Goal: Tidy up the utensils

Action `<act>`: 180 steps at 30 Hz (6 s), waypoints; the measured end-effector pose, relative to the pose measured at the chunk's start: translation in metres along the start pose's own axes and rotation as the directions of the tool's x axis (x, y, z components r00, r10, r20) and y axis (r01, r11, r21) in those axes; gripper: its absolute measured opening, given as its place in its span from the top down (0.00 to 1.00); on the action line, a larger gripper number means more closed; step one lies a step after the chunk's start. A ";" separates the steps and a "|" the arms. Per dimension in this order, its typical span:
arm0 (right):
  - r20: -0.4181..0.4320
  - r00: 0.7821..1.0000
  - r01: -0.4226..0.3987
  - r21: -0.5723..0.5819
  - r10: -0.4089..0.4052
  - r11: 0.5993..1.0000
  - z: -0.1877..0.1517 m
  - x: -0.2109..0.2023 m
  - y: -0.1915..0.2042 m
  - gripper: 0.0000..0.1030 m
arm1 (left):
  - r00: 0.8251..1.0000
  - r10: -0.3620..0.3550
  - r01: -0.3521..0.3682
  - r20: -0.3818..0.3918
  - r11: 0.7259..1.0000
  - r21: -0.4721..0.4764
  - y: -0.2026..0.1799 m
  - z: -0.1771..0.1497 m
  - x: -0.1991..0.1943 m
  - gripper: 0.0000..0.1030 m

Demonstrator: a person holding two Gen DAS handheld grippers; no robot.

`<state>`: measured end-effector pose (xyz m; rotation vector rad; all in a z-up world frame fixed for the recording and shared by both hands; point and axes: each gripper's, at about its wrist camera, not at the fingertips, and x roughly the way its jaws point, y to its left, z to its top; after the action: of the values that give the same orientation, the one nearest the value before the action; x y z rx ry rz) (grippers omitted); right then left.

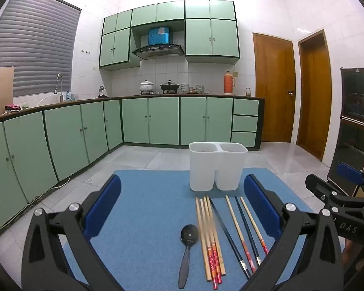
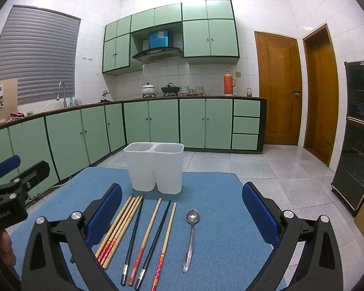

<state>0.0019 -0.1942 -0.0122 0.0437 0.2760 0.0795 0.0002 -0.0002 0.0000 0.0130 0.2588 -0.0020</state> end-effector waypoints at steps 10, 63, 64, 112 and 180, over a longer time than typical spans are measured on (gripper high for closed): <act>0.001 1.000 0.000 0.000 0.000 1.000 0.000 0.000 0.000 0.06 | 1.000 0.001 -0.001 0.000 1.000 0.002 0.000 0.000 0.000 0.05; -0.001 1.000 0.000 0.002 0.000 1.000 0.000 0.000 0.000 0.06 | 1.000 0.004 -0.004 -0.007 1.000 0.004 0.000 -0.001 0.001 0.05; -0.001 1.000 0.000 0.002 0.000 1.000 0.000 0.000 -0.001 0.06 | 1.000 0.004 -0.004 -0.007 1.000 0.005 0.000 -0.001 0.001 0.05; -0.271 0.962 0.049 0.029 -0.040 0.998 -0.019 0.074 -0.036 0.06 | 0.945 0.066 -0.059 -0.322 0.998 0.032 0.038 -0.019 0.084 0.05; -0.634 0.772 -0.004 0.062 0.043 0.998 -0.045 0.221 -0.030 0.45 | 0.762 -0.097 0.057 -0.640 0.995 -0.083 0.043 -0.076 0.190 0.69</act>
<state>0.2038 -0.2043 -0.1169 0.0768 0.9654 0.1105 0.1641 0.0432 -0.1218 -0.0576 0.9582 -0.0745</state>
